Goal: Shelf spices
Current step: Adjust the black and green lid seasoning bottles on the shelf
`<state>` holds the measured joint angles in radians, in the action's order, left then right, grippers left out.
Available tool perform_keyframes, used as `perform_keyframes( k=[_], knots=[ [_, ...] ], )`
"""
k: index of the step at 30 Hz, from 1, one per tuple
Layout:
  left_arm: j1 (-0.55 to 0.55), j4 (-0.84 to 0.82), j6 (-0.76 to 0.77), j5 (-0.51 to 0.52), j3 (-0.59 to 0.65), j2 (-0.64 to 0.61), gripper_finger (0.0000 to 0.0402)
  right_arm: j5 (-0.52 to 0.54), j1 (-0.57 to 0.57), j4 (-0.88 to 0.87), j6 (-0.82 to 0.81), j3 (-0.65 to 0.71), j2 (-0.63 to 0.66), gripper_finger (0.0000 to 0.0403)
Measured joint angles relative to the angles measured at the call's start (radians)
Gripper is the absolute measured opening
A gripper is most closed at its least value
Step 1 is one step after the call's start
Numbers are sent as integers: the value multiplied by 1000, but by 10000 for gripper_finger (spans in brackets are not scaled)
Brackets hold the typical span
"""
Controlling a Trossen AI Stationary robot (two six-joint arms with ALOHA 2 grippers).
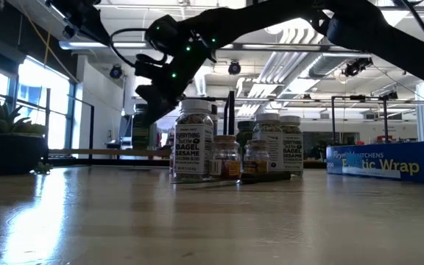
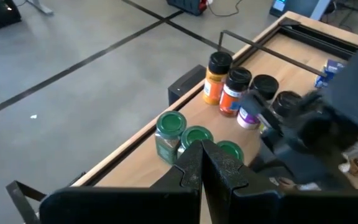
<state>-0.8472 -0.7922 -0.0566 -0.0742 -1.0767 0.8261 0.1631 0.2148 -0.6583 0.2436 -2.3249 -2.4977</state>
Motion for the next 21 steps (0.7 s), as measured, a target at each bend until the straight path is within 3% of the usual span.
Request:
perform_keyframes(
  k=[21],
  knots=[
    [33, 3, 4, -1, 0, 0, 0, -40, -11, 103, 19, 0, -15, 0]
  ],
)
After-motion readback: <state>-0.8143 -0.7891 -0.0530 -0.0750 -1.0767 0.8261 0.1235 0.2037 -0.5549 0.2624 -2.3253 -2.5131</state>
